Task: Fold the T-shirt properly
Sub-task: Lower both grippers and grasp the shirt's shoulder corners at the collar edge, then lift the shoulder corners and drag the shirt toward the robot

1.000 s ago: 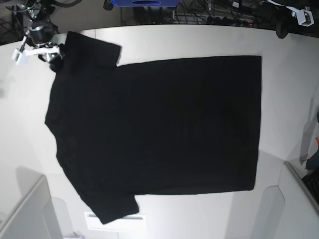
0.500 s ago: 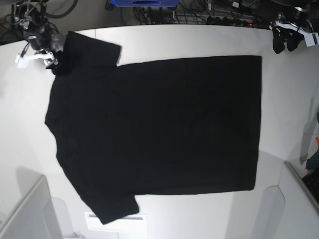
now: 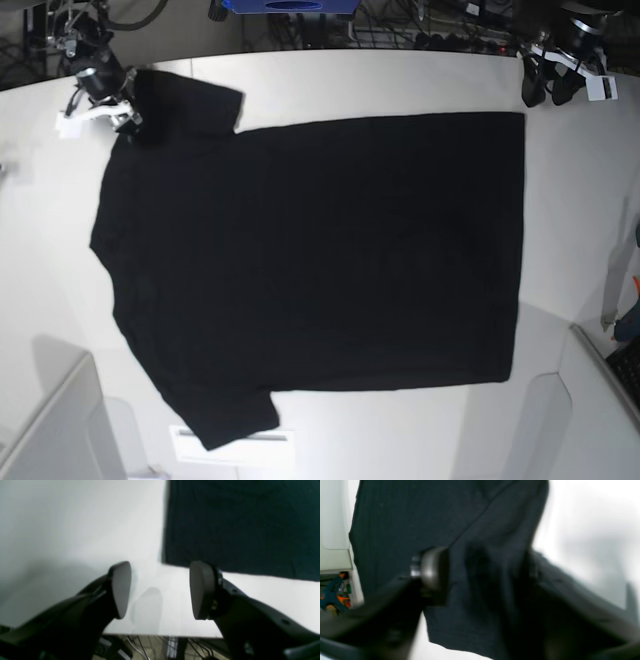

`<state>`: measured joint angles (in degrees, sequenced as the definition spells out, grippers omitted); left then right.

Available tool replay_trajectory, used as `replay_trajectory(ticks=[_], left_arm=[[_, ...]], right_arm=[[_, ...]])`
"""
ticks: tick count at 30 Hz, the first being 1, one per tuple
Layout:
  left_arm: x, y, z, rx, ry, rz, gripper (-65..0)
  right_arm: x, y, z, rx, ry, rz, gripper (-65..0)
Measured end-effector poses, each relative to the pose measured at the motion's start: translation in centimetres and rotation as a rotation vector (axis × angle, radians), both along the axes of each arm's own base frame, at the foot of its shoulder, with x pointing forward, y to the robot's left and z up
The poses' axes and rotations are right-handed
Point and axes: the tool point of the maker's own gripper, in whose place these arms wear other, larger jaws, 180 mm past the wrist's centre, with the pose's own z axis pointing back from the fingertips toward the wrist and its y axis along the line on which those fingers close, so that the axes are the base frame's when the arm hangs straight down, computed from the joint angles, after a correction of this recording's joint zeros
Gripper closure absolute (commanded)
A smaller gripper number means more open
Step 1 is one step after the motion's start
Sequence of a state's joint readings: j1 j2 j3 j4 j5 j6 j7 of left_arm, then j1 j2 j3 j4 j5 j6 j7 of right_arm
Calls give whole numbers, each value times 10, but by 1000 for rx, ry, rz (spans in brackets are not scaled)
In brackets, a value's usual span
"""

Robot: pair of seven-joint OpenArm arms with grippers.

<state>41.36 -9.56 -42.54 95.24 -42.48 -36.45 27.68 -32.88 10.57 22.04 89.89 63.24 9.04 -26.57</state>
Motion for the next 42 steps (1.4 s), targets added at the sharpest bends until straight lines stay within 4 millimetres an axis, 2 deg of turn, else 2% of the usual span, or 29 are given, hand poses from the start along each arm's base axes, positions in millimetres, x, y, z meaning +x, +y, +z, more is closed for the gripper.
replay_trajectory(ticks=[4,9,11,15,19,26,29,31,37,42], left_arm=[[8,-4,-2,-18,-23,15,-364],[9,-24,-19,-79,1,9,-362],[11,-26,-23,-96,-2,17,-360],[16,-15,-34,-129,-13,103,-360],[23,-10,-35,-129,-28,130,-360],[44,-41,-38,-183,-51,60,-359],[46,-44,-38,-193,-54,55,-355],[46,-43,-39,-193,-54,59,-318],[42,-41,-44,-184,-24,62,0],[46,-45,-45,-189,1,36,0]], right_arm=[[-7,-2,-6,2,36,-9,0],[-7,0,-7,10,43,-4,0],[-7,1,-7,15,45,-1,0],[-7,1,-7,15,44,-2,0],[-7,1,-7,15,45,-1,0],[-7,1,-7,16,45,-1,0],[-7,1,-7,16,45,0,0],[-7,1,-7,16,44,-1,0],[-8,1,-7,15,46,-2,0],[-11,2,-6,11,49,3,0]])
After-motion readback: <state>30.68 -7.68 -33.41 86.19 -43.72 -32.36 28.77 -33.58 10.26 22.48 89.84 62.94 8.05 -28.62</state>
